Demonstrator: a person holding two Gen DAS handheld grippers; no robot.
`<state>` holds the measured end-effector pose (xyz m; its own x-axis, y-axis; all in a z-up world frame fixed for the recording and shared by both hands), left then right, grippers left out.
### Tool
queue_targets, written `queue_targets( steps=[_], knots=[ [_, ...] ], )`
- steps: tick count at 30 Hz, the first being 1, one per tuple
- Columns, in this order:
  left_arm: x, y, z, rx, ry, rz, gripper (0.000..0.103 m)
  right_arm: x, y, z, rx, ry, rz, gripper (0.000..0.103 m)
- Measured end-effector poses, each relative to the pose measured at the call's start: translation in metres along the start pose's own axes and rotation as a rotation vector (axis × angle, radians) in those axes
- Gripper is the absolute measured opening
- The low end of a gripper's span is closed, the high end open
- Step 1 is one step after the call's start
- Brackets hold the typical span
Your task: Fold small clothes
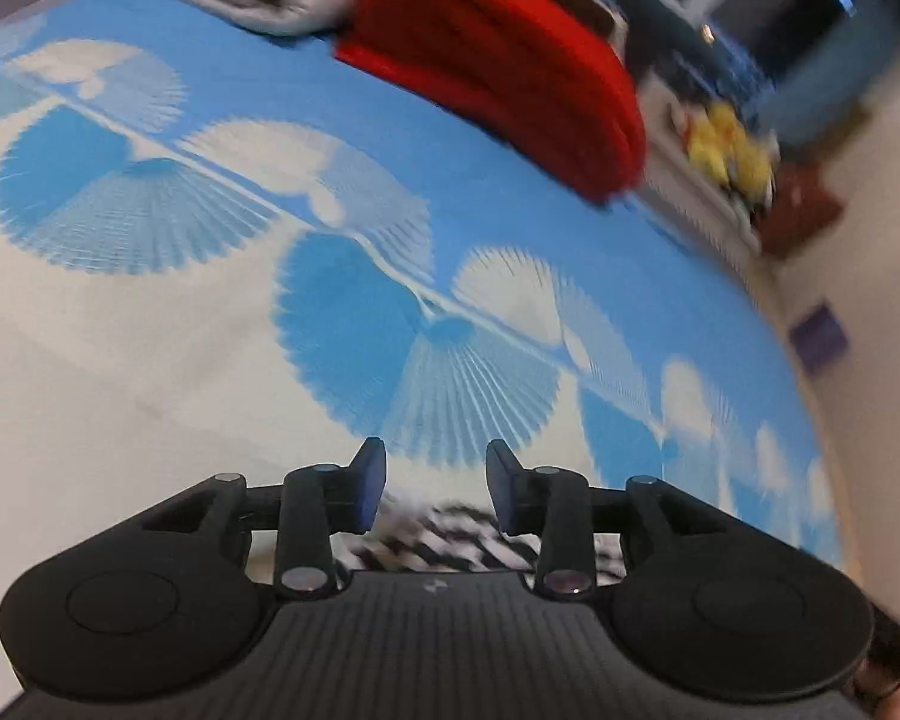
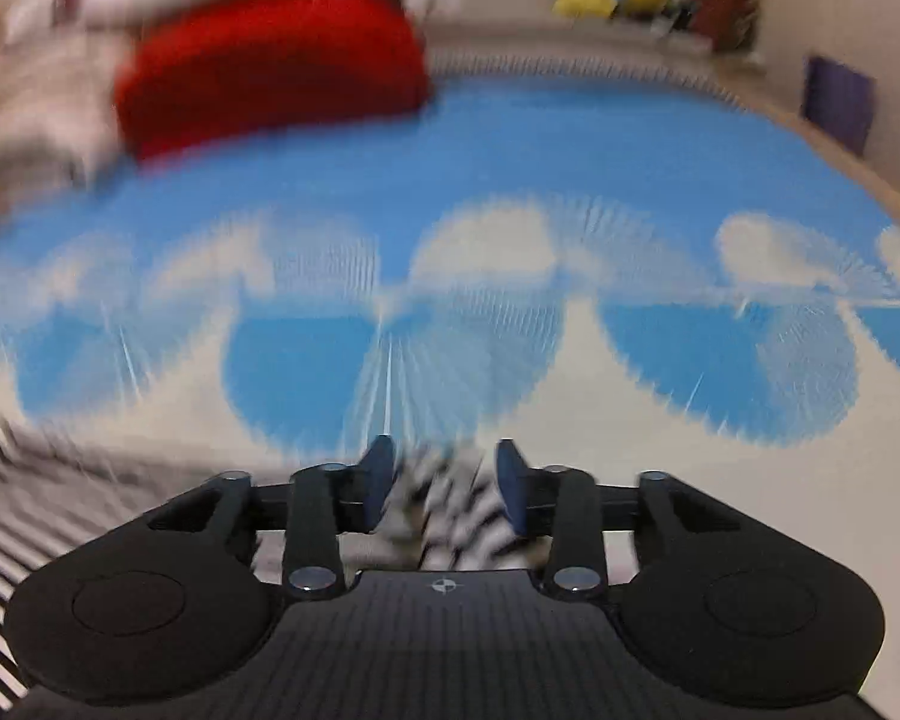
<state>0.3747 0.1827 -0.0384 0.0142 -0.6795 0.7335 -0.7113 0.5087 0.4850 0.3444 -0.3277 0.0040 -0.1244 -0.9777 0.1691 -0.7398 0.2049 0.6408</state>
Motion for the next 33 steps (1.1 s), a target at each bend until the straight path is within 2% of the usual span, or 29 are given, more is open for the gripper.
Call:
queue_targets(
  steps=[1, 3, 6, 8, 10, 11, 12, 13, 14, 15, 16, 18, 19, 20, 21, 23, 25, 26, 27, 28, 30, 33],
  knots=[
    [-0.008, 0.001, 0.000, -0.013, 0.024, -0.005, 0.040, 0.012, 0.007, -0.005, 0.032, -0.031, -0.005, 0.050],
    [-0.018, -0.008, 0.008, -0.093, 0.021, -0.030, 0.040, 0.033, 0.007, -0.005, 0.022, -0.055, 0.009, 0.050],
    [-0.014, -0.028, 0.025, -0.231, -0.102, -0.084, 0.040, 0.053, -0.015, 0.013, -0.103, -0.026, 0.043, 0.050],
    [-0.010, -0.040, 0.037, -0.288, -0.173, -0.104, 0.040, 0.057, -0.026, 0.026, -0.184, -0.004, 0.032, 0.050],
    [-0.006, -0.049, 0.048, -0.317, -0.212, -0.102, 0.040, 0.055, -0.032, 0.036, -0.227, 0.020, 0.024, 0.050],
    [-0.004, -0.052, 0.053, -0.321, -0.235, -0.102, 0.035, 0.053, -0.033, 0.039, -0.232, 0.029, 0.024, 0.050],
    [-0.001, -0.054, 0.055, -0.321, -0.256, -0.101, 0.022, 0.049, -0.033, 0.038, -0.231, 0.038, 0.018, 0.049],
    [0.002, -0.054, 0.055, -0.314, -0.278, -0.096, 0.001, 0.045, -0.032, 0.038, -0.228, 0.048, 0.008, 0.037],
    [0.007, -0.051, 0.054, -0.281, -0.303, -0.098, 0.000, 0.043, -0.031, 0.037, -0.224, 0.056, -0.004, 0.021],
    [0.011, -0.045, 0.050, -0.230, -0.323, -0.106, 0.000, 0.038, -0.029, 0.036, -0.222, 0.061, -0.028, 0.001],
    [0.014, -0.038, 0.043, -0.160, -0.334, -0.120, 0.000, 0.036, -0.025, 0.033, -0.200, 0.057, -0.033, 0.000],
    [0.014, -0.021, 0.029, -0.026, -0.313, -0.144, 0.000, 0.039, -0.008, 0.017, -0.092, 0.006, 0.012, 0.000],
    [0.012, -0.018, 0.027, 0.001, -0.296, -0.158, 0.000, 0.045, -0.002, 0.010, -0.051, -0.043, 0.022, 0.000],
    [0.009, -0.021, 0.028, -0.005, -0.284, -0.179, 0.000, 0.050, 0.001, 0.005, -0.021, -0.092, 0.034, 0.000],
    [0.006, -0.028, 0.032, -0.037, -0.275, -0.186, 0.000, 0.054, 0.001, 0.002, -0.005, -0.120, 0.058, 0.000],
    [-0.002, -0.046, 0.045, -0.154, -0.250, -0.198, 0.003, 0.056, -0.007, 0.006, -0.026, -0.111, 0.096, 0.000],
    [-0.006, -0.052, 0.054, -0.236, -0.242, -0.227, 0.005, 0.052, -0.022, 0.017, -0.123, -0.095, 0.091, 0.002],
    [-0.005, -0.048, 0.054, -0.236, -0.250, -0.238, 0.013, 0.049, -0.030, 0.025, -0.187, -0.084, 0.082, 0.002],
    [-0.002, -0.040, 0.052, -0.213, -0.257, -0.238, 0.019, 0.048, -0.033, 0.029, -0.223, -0.074, 0.089, 0.007],
    [0.001, -0.030, 0.049, -0.183, -0.257, -0.225, 0.029, 0.048, -0.032, 0.030, -0.234, -0.067, 0.099, 0.020],
    [0.006, -0.011, 0.046, -0.147, -0.241, -0.184, 0.031, 0.052, -0.017, 0.026, -0.194, -0.073, 0.099, 0.035],
    [0.013, 0.013, 0.048, -0.186, -0.210, -0.148, 0.031, 0.068, 0.015, 0.023, -0.170, -0.135, 0.046, 0.042]
  ],
)
Point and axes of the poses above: each gripper's, at about its wrist camera, not at the fingertips, and y roughly against the way its jaws point, x to its right, z to its underside, the point moved 4 cm from there along -y, roughly the way its jaws point, and after that the axes turned 12 degrees about z, right-handed, at the moved point
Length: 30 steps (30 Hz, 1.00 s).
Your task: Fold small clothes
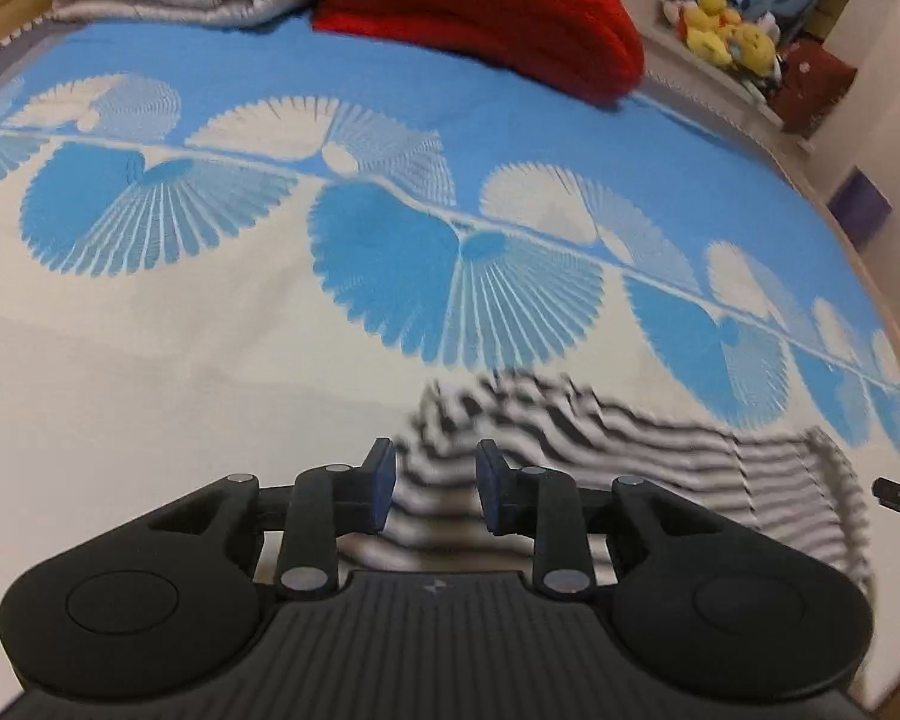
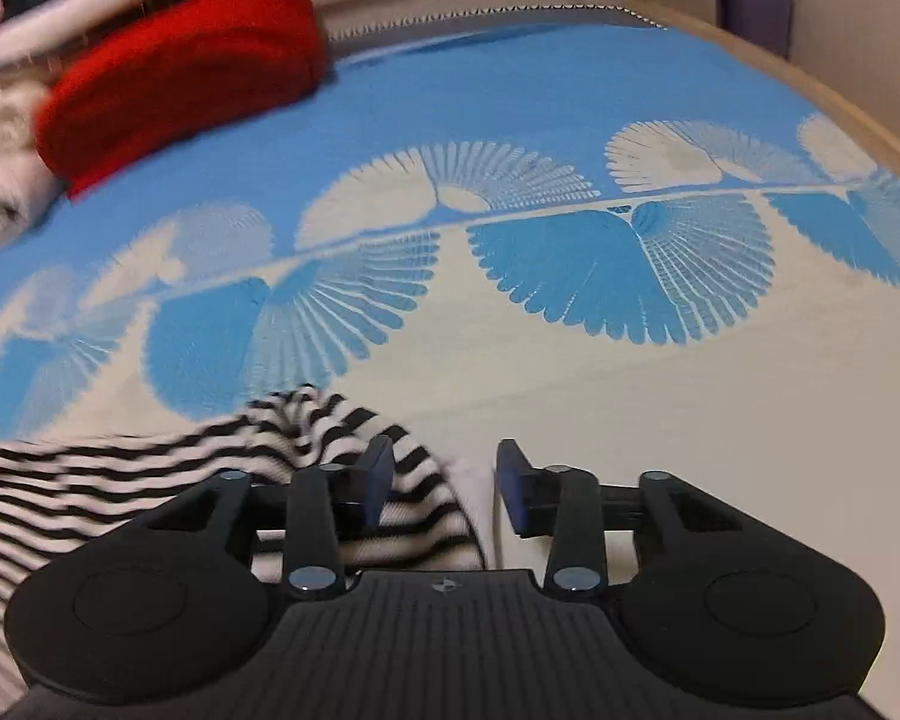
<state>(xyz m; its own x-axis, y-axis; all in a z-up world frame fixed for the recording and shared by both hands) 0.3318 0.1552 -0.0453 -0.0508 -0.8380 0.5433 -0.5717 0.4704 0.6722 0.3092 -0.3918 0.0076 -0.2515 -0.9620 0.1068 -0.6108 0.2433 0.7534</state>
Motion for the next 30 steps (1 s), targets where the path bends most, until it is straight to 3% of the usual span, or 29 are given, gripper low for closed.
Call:
queue_targets(
  steps=[3, 7, 11, 13, 14, 16, 19, 22, 26, 30],
  knots=[
    [0.002, 0.024, 0.011, -0.077, 0.044, -0.015, 0.031, 0.020, 0.023, 0.008, -0.076, -0.035, -0.029, 0.043],
    [-0.004, 0.055, 0.047, -0.104, 0.106, 0.026, 0.039, 0.039, 0.051, 0.036, -0.186, -0.060, -0.074, 0.050],
    [-0.027, 0.043, 0.092, -0.158, 0.209, 0.016, 0.040, 0.053, 0.053, 0.082, -0.279, -0.115, -0.071, 0.051],
    [-0.037, 0.028, 0.107, -0.254, 0.259, -0.009, 0.040, 0.059, 0.041, 0.105, -0.376, -0.182, -0.067, 0.051],
    [-0.038, 0.027, 0.108, -0.236, 0.266, -0.021, 0.040, 0.062, 0.040, 0.110, -0.402, -0.213, -0.066, 0.051],
    [-0.034, 0.025, 0.107, -0.224, 0.243, -0.019, 0.040, 0.063, 0.043, 0.110, -0.361, -0.238, -0.072, 0.050],
    [-0.033, 0.017, 0.115, -0.268, 0.229, -0.025, 0.040, 0.055, 0.041, 0.118, -0.365, -0.168, -0.047, 0.048],
    [-0.036, 0.018, 0.115, -0.268, 0.208, -0.063, 0.040, 0.049, 0.039, 0.121, -0.364, -0.126, -0.065, 0.028],
    [-0.053, 0.031, 0.117, -0.238, 0.264, -0.064, 0.041, 0.052, 0.045, 0.120, -0.340, -0.154, -0.075, 0.024],
    [-0.051, 0.029, 0.127, -0.300, 0.213, -0.082, 0.039, 0.057, 0.048, 0.123, -0.337, -0.152, -0.083, 0.021]
  ],
)
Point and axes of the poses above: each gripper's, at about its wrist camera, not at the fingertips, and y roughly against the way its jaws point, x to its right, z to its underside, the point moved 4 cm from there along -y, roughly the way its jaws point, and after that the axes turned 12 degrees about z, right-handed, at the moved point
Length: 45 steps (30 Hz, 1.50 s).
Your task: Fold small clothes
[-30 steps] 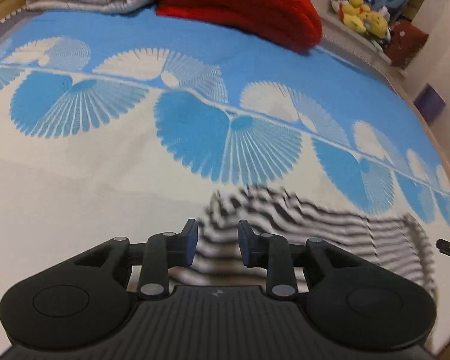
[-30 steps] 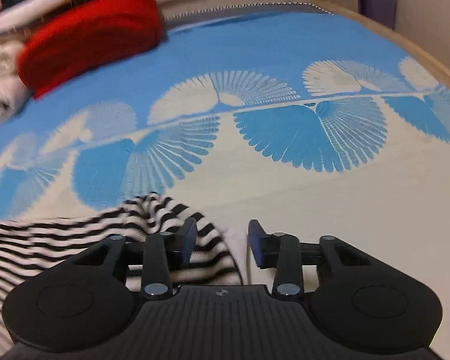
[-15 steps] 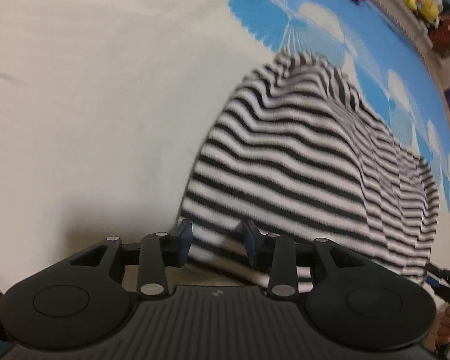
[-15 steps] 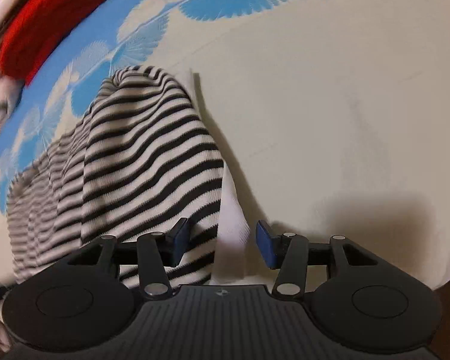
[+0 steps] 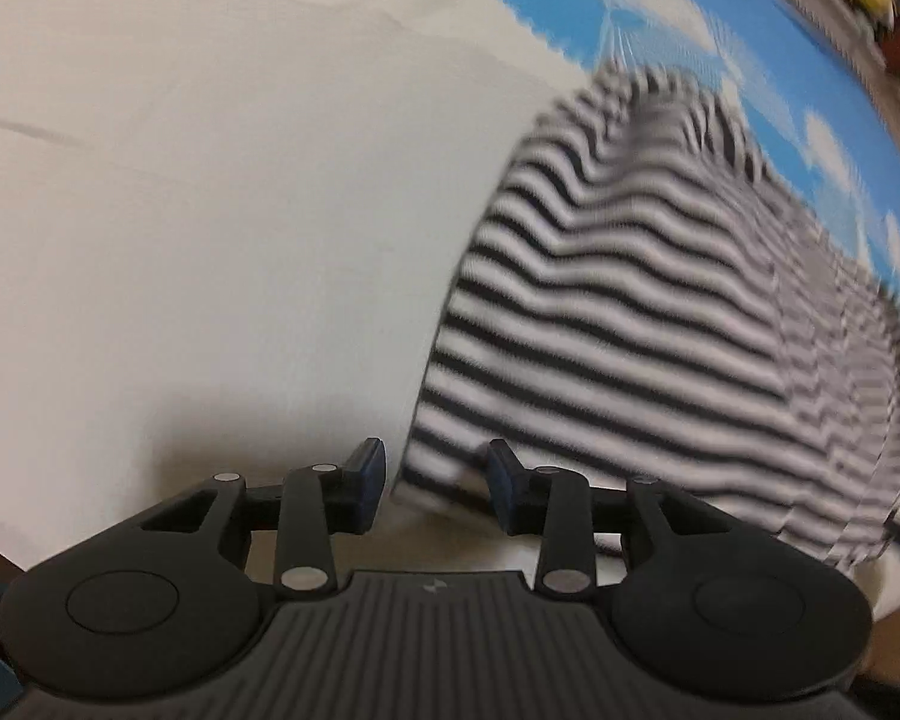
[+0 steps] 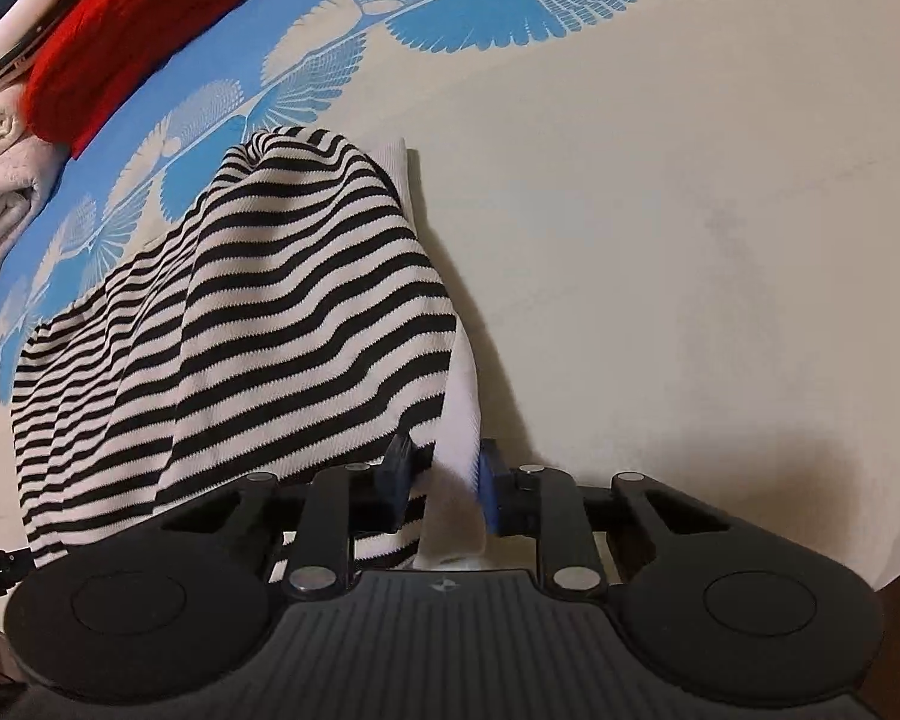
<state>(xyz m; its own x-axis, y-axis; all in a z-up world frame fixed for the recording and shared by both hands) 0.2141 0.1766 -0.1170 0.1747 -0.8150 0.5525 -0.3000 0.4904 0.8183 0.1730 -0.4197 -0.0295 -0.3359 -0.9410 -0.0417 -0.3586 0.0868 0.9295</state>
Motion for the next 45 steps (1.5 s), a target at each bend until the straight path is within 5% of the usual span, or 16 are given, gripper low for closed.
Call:
queue_targets(
  steps=[1, 2, 8, 10, 15, 17, 19, 23, 27, 29, 31, 33, 37, 39, 43, 45],
  knots=[
    [0.004, -0.002, 0.001, -0.012, -0.029, -0.002, 0.033, 0.001, 0.000, 0.000, 0.000, 0.005, 0.000, 0.019],
    [0.009, -0.001, 0.003, -0.011, -0.067, 0.002, 0.001, 0.002, 0.002, 0.001, 0.002, 0.010, -0.003, 0.016],
    [-0.001, 0.053, -0.005, 0.225, -0.048, 0.033, 0.000, 0.017, 0.047, -0.013, 0.176, -0.104, -0.144, 0.007],
    [-0.008, 0.043, 0.000, 0.154, -0.043, -0.017, 0.000, 0.026, 0.054, -0.011, 0.188, -0.115, -0.123, 0.007],
    [-0.005, 0.014, 0.008, -0.008, -0.132, -0.204, 0.000, 0.026, 0.008, 0.006, -0.030, -0.016, 0.090, 0.009],
    [0.006, 0.029, 0.001, 0.092, -0.177, -0.186, 0.004, 0.020, 0.010, 0.005, 0.003, 0.022, 0.143, 0.012],
    [0.027, 0.049, -0.003, 0.211, -0.231, -0.074, 0.010, 0.014, 0.024, 0.001, 0.096, 0.050, 0.171, 0.019],
    [0.072, 0.044, -0.005, 0.234, -0.321, 0.103, 0.010, -0.008, 0.052, -0.002, 0.267, 0.143, 0.053, 0.022],
    [0.106, 0.017, 0.001, 0.183, -0.418, 0.083, 0.017, -0.025, 0.035, 0.005, 0.168, 0.197, -0.034, 0.033],
    [0.112, -0.009, -0.001, 0.130, -0.416, 0.037, 0.036, -0.024, 0.008, 0.013, 0.046, 0.229, 0.065, 0.037],
    [0.108, -0.029, -0.001, 0.060, -0.389, -0.055, 0.041, -0.019, -0.007, 0.018, -0.026, 0.235, 0.152, 0.036],
    [0.103, -0.028, -0.008, 0.061, -0.336, -0.055, 0.041, -0.021, 0.001, 0.009, 0.026, 0.200, 0.130, 0.037],
    [0.107, 0.009, -0.026, 0.279, -0.258, 0.055, 0.041, -0.032, 0.037, -0.003, 0.209, 0.185, 0.025, 0.037],
    [0.111, 0.014, -0.033, 0.322, -0.235, 0.064, 0.041, -0.038, 0.047, -0.011, 0.276, 0.168, -0.010, 0.037],
    [0.104, -0.028, -0.037, 0.154, -0.182, -0.071, 0.040, -0.045, 0.037, -0.028, 0.270, 0.129, -0.029, 0.037],
    [0.103, -0.032, -0.037, 0.147, -0.166, -0.098, 0.040, -0.053, 0.016, -0.034, 0.207, 0.147, 0.027, 0.038]
  ],
)
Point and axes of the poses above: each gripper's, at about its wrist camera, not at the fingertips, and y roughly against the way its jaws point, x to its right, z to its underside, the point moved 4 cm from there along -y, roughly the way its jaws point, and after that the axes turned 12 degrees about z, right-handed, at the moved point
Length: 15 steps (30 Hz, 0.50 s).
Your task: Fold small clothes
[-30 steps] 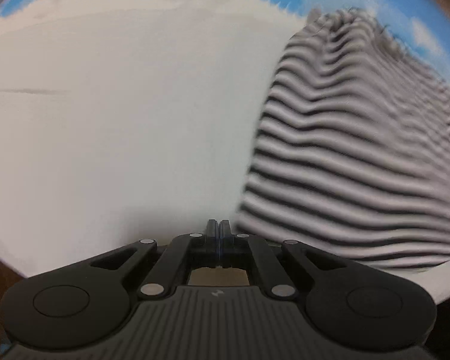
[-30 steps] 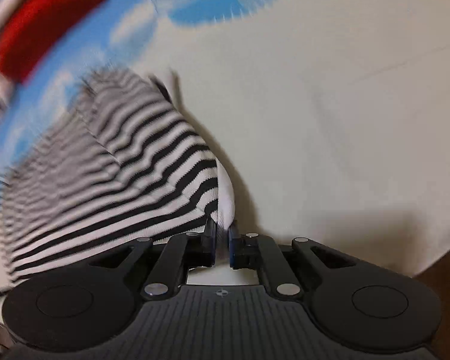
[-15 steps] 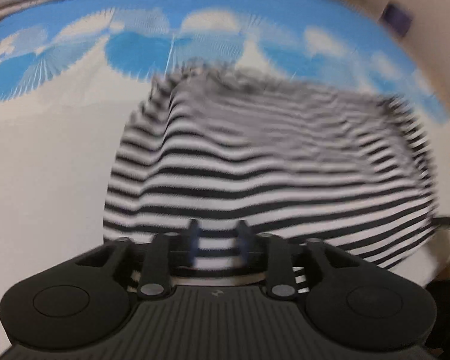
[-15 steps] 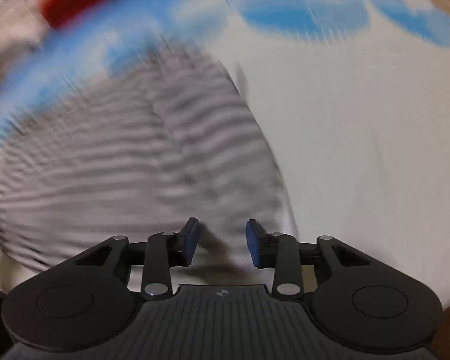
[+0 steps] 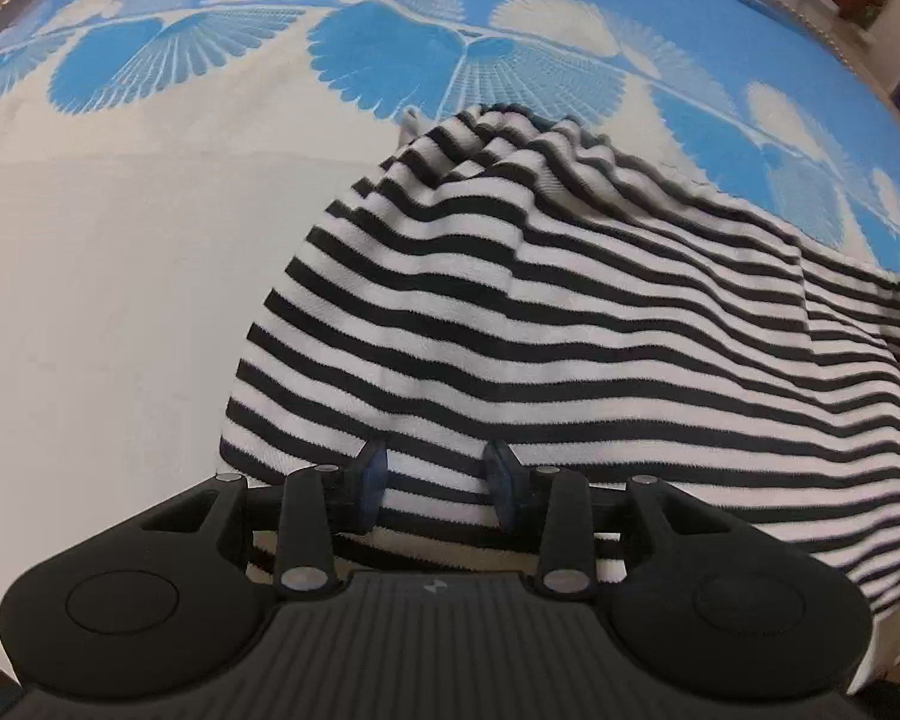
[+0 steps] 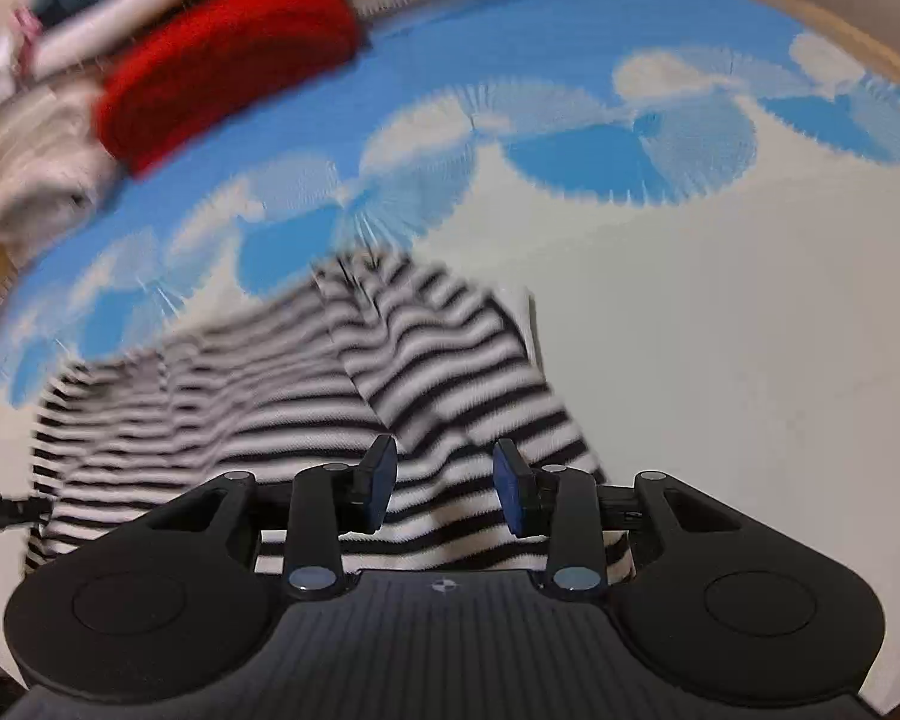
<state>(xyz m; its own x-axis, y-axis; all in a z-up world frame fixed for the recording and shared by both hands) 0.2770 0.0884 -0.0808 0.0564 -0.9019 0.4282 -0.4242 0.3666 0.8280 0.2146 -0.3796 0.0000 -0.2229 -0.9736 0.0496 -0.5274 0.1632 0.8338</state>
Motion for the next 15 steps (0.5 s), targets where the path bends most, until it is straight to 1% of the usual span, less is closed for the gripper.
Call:
queue_targets(
  steps=[3, 4, 5, 8, 10, 12, 14, 15],
  knots=[
    [0.002, 0.016, -0.006, 0.092, -0.015, 0.039, 0.040, -0.007, -0.031, 0.013, -0.139, 0.073, 0.154, 0.038],
    [0.001, 0.024, -0.006, 0.122, -0.023, 0.049, 0.040, -0.006, -0.034, 0.011, -0.150, 0.068, 0.162, 0.039],
    [0.002, 0.030, -0.006, 0.149, -0.040, 0.049, 0.040, -0.006, -0.032, 0.007, -0.140, 0.053, 0.155, 0.039],
    [0.003, 0.040, -0.002, 0.177, -0.115, 0.017, 0.041, -0.003, -0.014, -0.002, -0.045, 0.034, 0.124, 0.039],
    [0.001, 0.050, 0.002, 0.194, -0.146, 0.001, 0.041, 0.001, 0.006, -0.007, 0.048, 0.032, 0.123, 0.039],
    [0.001, 0.060, 0.008, 0.218, -0.154, -0.007, 0.041, 0.007, 0.028, -0.010, 0.143, 0.033, 0.113, 0.039],
    [-0.002, 0.065, 0.015, 0.231, -0.145, -0.007, 0.041, 0.012, 0.051, -0.010, 0.218, 0.031, 0.102, 0.039],
    [-0.003, 0.068, 0.017, 0.232, -0.140, -0.006, 0.041, 0.016, 0.067, -0.009, 0.256, 0.021, 0.096, 0.042]
  ],
)
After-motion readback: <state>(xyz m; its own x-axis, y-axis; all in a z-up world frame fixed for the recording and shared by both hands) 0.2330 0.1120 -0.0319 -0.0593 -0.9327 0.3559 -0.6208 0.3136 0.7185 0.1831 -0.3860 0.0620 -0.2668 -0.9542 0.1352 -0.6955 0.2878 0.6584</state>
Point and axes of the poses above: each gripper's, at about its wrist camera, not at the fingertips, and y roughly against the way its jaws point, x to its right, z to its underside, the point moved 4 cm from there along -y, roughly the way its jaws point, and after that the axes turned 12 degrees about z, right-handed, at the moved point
